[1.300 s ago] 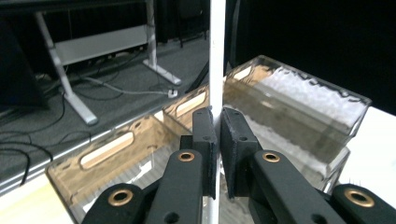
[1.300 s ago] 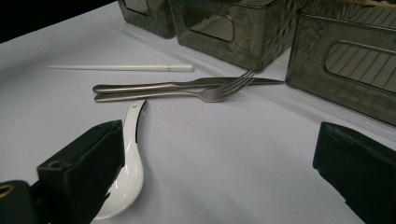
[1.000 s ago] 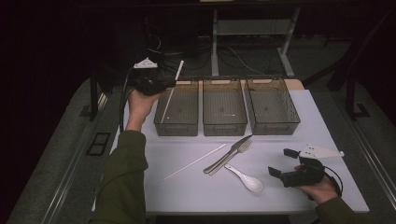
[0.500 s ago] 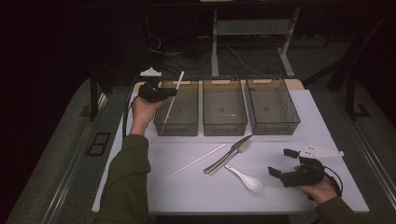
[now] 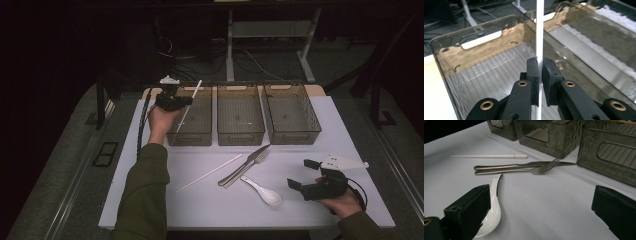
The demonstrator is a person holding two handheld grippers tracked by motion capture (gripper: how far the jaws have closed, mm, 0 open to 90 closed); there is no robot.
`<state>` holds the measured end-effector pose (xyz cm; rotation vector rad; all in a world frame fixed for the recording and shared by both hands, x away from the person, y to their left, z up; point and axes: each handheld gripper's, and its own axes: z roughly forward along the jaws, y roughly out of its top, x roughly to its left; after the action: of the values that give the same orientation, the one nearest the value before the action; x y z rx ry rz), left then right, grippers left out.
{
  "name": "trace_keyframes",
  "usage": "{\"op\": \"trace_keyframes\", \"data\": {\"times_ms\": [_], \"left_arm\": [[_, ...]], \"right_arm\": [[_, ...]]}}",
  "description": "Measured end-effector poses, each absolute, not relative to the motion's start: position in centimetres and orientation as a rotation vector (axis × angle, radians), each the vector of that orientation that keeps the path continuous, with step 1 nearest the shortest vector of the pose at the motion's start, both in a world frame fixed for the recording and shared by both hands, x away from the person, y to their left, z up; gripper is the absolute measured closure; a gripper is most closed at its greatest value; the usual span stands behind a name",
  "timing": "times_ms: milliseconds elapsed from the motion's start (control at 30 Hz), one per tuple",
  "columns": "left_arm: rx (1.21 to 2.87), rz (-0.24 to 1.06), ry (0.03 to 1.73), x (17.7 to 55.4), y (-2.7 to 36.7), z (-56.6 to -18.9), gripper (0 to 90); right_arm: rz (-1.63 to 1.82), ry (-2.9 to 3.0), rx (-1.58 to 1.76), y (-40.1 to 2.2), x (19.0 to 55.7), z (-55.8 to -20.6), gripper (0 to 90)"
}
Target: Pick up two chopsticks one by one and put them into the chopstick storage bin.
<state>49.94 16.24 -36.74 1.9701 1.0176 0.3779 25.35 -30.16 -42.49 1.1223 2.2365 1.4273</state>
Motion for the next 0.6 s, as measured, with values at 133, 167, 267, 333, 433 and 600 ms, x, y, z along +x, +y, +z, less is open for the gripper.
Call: {"op": "trace_keyframes", "data": {"times_ms": [133, 167, 267, 333, 433, 600], "left_arm": [[1.970, 0.388, 1.041, 50.0, 16.3, -37.0, 83.1], [1.966, 0.393, 1.048, 50.0, 16.3, -37.1, 82.8], [1.951, 0.401, 1.061, 49.9, 16.5, -37.1, 82.1], [1.943, 0.397, 1.060, 49.8, 16.5, -37.0, 79.5], [1.934, 0.380, 1.044, 49.5, 16.4, -36.7, 73.8], [1.921, 0.352, 1.007, 48.1, 16.2, -35.8, 58.8]], "right_arm": [[1.429, 2.236, 1.123, -30.2, 25.3, -42.5, 2.1], [1.429, 2.236, 1.122, -30.1, 25.3, -42.5, 2.1], [1.425, 2.240, 1.121, -30.2, 25.3, -42.5, 2.1], [1.425, 2.240, 1.121, -30.2, 25.4, -42.5, 2.1], [1.424, 2.242, 1.121, -30.1, 25.3, -42.5, 2.1], [1.427, 2.234, 1.124, -30.1, 25.3, -42.5, 2.1]]}}
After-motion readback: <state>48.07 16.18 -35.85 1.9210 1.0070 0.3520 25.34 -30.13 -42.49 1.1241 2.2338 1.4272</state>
